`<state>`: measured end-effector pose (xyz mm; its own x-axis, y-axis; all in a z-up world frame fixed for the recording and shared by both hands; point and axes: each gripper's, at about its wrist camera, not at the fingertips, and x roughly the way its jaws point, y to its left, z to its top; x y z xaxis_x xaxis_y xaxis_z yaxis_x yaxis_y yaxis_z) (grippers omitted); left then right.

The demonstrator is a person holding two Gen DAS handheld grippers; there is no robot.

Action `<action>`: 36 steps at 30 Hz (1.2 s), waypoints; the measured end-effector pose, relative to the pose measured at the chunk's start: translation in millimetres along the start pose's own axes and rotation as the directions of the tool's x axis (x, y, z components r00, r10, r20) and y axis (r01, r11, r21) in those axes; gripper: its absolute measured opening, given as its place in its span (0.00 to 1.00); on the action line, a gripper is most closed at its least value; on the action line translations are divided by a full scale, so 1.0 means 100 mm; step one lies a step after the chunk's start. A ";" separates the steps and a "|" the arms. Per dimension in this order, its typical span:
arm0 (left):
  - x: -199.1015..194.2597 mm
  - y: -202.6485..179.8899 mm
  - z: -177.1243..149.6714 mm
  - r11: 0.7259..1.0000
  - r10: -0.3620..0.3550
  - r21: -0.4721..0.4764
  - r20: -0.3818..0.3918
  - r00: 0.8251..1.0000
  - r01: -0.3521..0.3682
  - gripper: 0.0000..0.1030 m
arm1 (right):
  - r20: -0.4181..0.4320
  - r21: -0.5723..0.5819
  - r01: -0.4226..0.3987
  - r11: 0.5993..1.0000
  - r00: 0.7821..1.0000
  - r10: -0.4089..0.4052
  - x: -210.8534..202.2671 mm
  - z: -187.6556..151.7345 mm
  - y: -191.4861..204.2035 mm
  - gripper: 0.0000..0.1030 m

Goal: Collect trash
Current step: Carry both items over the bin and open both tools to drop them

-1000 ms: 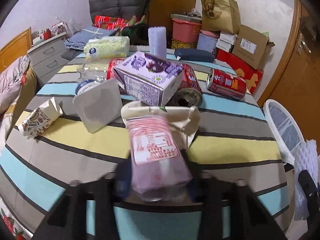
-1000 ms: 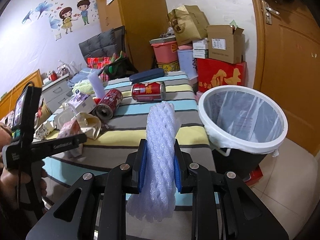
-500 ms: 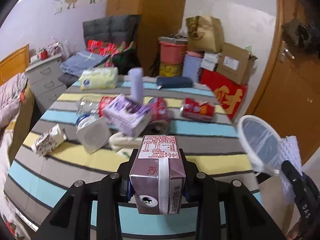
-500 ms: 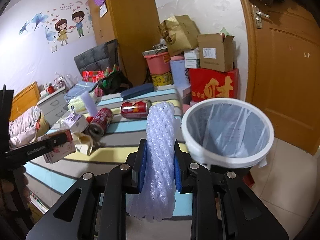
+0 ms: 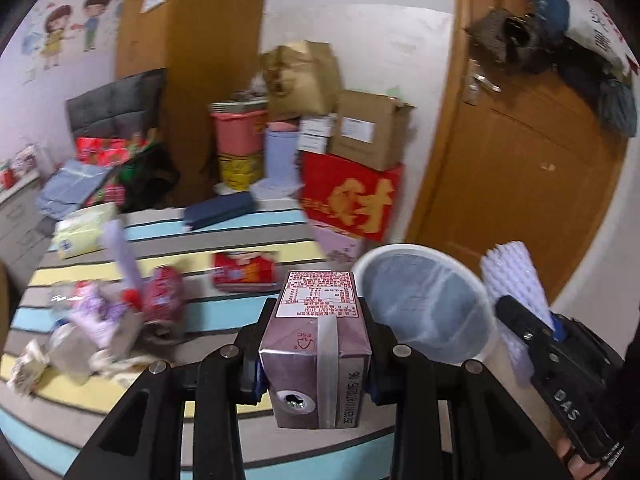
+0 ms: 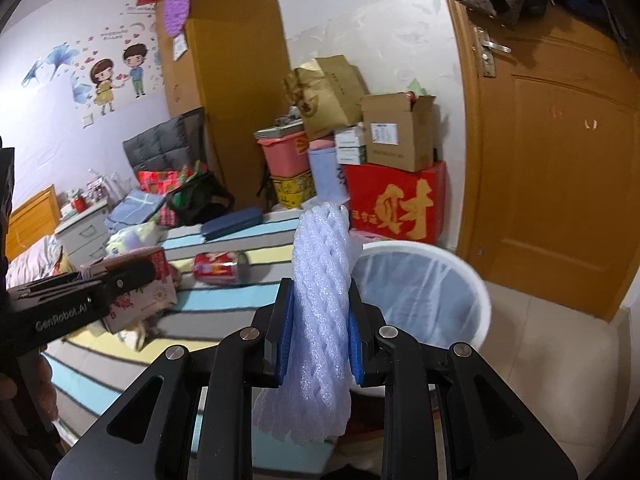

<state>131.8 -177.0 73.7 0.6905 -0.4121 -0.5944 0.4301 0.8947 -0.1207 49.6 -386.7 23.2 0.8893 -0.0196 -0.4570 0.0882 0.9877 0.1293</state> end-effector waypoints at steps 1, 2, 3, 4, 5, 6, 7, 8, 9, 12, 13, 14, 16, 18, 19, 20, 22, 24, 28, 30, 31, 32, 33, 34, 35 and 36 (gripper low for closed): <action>0.05 -0.07 0.02 1.000 -0.011 0.016 -0.003 1.000 0.011 0.35 | -0.002 0.002 0.007 1.000 1.000 -0.007 0.00 0.00 -0.03 0.23; 0.10 -0.13 0.04 0.999 -0.018 0.030 -0.004 1.000 0.019 0.35 | -0.007 0.010 0.023 1.000 1.000 -0.023 0.03 0.01 -0.09 0.23; 0.18 -0.21 0.07 0.999 -0.035 0.039 -0.012 0.999 0.035 0.35 | -0.008 0.013 0.031 0.999 0.999 -0.031 0.03 0.02 -0.12 0.23; 0.24 -0.26 0.08 0.998 -0.052 0.043 -0.021 0.998 0.053 0.35 | -0.008 0.014 0.035 0.999 0.999 -0.035 0.04 0.02 -0.16 0.23; 0.29 -0.32 0.09 0.996 -0.069 0.048 -0.029 0.997 0.070 0.35 | -0.016 0.018 0.041 0.999 0.999 -0.041 0.07 0.02 -0.21 0.23; 0.36 -0.37 0.10 0.995 -0.084 0.049 -0.039 0.996 0.086 0.35 | -0.026 0.021 0.048 0.999 0.999 -0.047 0.09 0.02 -0.24 0.23; 0.44 -0.44 0.11 0.993 -0.100 0.055 -0.051 0.994 0.102 0.35 | -0.033 0.025 0.049 0.999 0.998 -0.048 0.11 0.02 -0.27 0.23; 0.49 -0.49 0.11 0.991 -0.110 0.064 -0.058 0.992 0.114 0.35 | -0.045 0.021 0.058 0.998 0.997 -0.057 0.15 0.02 -0.30 0.23; 0.55 -0.54 0.12 0.990 -0.120 0.066 -0.065 0.991 0.124 0.35 | -0.055 0.016 0.065 0.998 0.996 -0.064 0.18 0.02 -0.32 0.23; 0.74 -0.69 0.10 0.984 -0.153 0.081 -0.087 0.984 0.160 0.35 | -0.087 0.021 0.056 0.998 0.995 -0.054 0.27 0.01 -0.41 0.23; 0.80 -0.71 0.09 0.983 -0.152 0.087 -0.098 0.984 0.160 0.35 | -0.102 0.023 0.057 0.998 0.993 -0.054 0.31 0.00 -0.44 0.23; 0.88 -0.76 0.07 0.982 -0.153 0.096 -0.114 0.982 0.164 0.35 | -0.116 0.024 0.053 0.998 0.992 -0.050 0.36 -0.01 -0.47 0.23; 0.99 -0.78 0.03 0.980 -0.166 0.086 -0.137 0.977 0.178 0.35 | -0.143 0.026 0.065 0.998 0.988 -0.060 0.43 -0.01 -0.51 0.23; 1.11 -0.81 -0.01 0.980 -0.164 0.085 -0.161 0.973 0.179 0.35 | -0.167 0.018 0.048 0.999 0.985 -0.044 0.51 -0.03 -0.54 0.24; 1.15 -0.82 -0.02 0.981 -0.158 0.087 -0.171 0.972 0.175 0.35 | -0.182 0.021 0.052 0.998 0.982 -0.047 0.56 -0.05 -0.56 0.24; 1.19 -0.83 -0.03 0.980 -0.155 0.096 -0.175 0.972 0.173 0.35 | -0.200 0.028 0.053 0.998 0.979 -0.046 0.61 -0.08 -0.58 0.24; 1.28 -0.85 -0.06 0.981 -0.141 0.108 -0.183 0.973 0.163 0.35 | -0.235 0.037 0.049 0.998 0.971 -0.039 0.71 -0.10 -0.63 0.24; 1.38 -0.84 -0.06 0.982 -0.137 0.100 -0.195 0.971 0.159 0.35 | -0.254 0.031 0.063 0.998 0.966 -0.053 0.78 -0.12 -0.66 0.24; 1.50 -0.81 -0.07 0.984 -0.141 0.077 -0.217 0.966 0.161 0.35 | -0.282 0.020 0.081 0.997 0.957 -0.072 0.88 -0.12 -0.70 0.24; 1.54 -0.79 -0.06 0.981 -0.164 0.062 -0.228 0.960 0.182 0.37 | -0.295 0.022 0.084 0.996 0.952 -0.074 0.89 -0.12 -0.72 0.25; 1.54 -0.79 -0.05 0.981 -0.165 0.063 -0.225 0.960 0.183 0.45 | -0.295 0.023 0.080 0.997 0.953 -0.069 0.88 -0.12 -0.72 0.26; 1.54 -0.79 -0.04 0.982 -0.160 0.066 -0.220 0.962 0.178 0.53 | -0.297 0.021 0.084 0.996 0.952 -0.074 0.88 -0.11 -0.72 0.28; 1.53 -0.77 -0.04 0.983 -0.158 0.061 -0.216 0.963 0.175 0.54 | -0.296 0.015 0.102 0.995 0.951 -0.093 0.88 -0.11 -0.73 0.29; 1.52 -0.76 -0.03 0.982 -0.162 0.056 -0.214 0.963 0.178 0.54 | -0.292 0.012 0.115 0.993 0.950 -0.106 0.88 -0.11 -0.73 0.30; 1.51 -0.75 -0.03 0.982 -0.166 0.052 -0.211 0.963 0.181 0.54 | -0.291 0.015 0.121 0.993 0.950 -0.112 0.88 -0.10 -0.74 0.32; 1.51 -0.75 -0.02 0.982 -0.166 0.052 -0.212 0.963 0.180 0.54 | -0.293 0.023 0.121 0.992 0.950 -0.109 0.88 -0.10 -0.76 0.33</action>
<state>202.5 -305.4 -8.6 0.4705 -0.5085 -0.7212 0.5772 0.7955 -0.1844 116.4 -461.9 -35.3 0.7038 -0.0807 -0.7058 0.2050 0.9743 0.0930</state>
